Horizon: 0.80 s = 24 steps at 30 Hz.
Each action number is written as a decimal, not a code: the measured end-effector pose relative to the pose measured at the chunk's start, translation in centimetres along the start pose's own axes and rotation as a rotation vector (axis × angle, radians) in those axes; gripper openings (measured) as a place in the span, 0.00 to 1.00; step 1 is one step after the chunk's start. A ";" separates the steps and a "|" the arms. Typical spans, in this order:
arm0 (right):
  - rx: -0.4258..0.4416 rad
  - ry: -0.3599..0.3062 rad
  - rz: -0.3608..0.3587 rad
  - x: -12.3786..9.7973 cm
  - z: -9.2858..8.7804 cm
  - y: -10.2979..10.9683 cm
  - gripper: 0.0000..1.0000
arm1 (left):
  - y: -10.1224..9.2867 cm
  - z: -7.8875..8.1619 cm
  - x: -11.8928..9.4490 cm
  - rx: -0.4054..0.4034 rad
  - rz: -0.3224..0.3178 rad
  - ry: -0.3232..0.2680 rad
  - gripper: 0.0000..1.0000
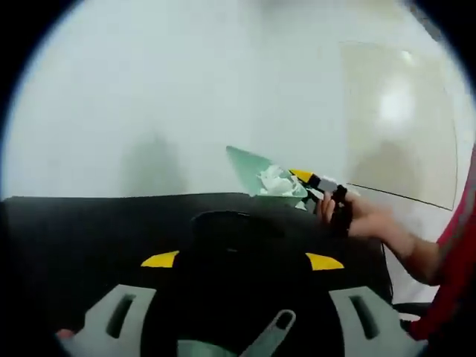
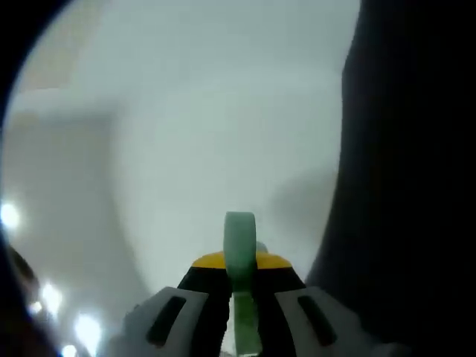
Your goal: Pick up the broom and sweep the trash on the tabletop into the dustpan.
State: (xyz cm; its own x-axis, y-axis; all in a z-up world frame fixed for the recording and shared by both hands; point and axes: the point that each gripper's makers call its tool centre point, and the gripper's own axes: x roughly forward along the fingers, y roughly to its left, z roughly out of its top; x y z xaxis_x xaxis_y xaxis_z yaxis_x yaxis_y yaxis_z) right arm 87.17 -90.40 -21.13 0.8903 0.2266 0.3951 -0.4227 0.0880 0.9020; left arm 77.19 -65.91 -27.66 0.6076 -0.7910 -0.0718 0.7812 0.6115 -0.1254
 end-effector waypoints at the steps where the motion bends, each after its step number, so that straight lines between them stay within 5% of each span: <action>1: 0.002 0.007 0.007 0.3 -0.1 0.2 0.12 | -0.7 0.3 -0.9 0.058 -0.055 -0.025 0.55; 4: -0.013 0.039 0.008 0.5 -1.5 0.8 0.12 | 1.5 -1.1 -3.7 0.102 -0.008 0.017 0.45; 8: -0.039 0.071 -0.001 0.7 -3.3 1.0 0.12 | 6.2 -1.0 -6.5 0.122 0.142 -0.031 0.44; 10: -0.043 0.082 -0.002 0.8 -3.8 1.1 0.12 | 7.3 -1.1 -7.1 0.135 0.163 -0.053 0.42; 12: -0.058 0.103 0.001 0.8 -4.5 1.4 0.12 | 7.6 -1.2 -7.1 0.079 0.143 -0.091 0.40; 14: -0.093 0.121 0.006 0.9 -5.1 1.9 0.12 | 7.3 -1.7 -6.9 0.023 0.109 -0.067 0.36; 16: -0.136 0.128 0.016 0.9 -5.4 2.5 0.12 | 7.4 -1.4 -6.8 0.102 0.128 -0.071 0.34; 24: -0.307 0.154 0.021 0.9 -6.5 4.2 0.12 | 6.7 -2.1 -6.6 0.106 0.122 -0.042 0.31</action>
State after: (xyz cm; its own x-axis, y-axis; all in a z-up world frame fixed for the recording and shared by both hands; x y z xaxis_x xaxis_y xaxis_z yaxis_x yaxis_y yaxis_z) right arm 85.09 -83.49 -18.13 0.8544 0.3734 0.3614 -0.4933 0.3642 0.7900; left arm 78.10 -56.61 -30.06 0.7027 -0.7104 -0.0381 0.7105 0.7035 -0.0130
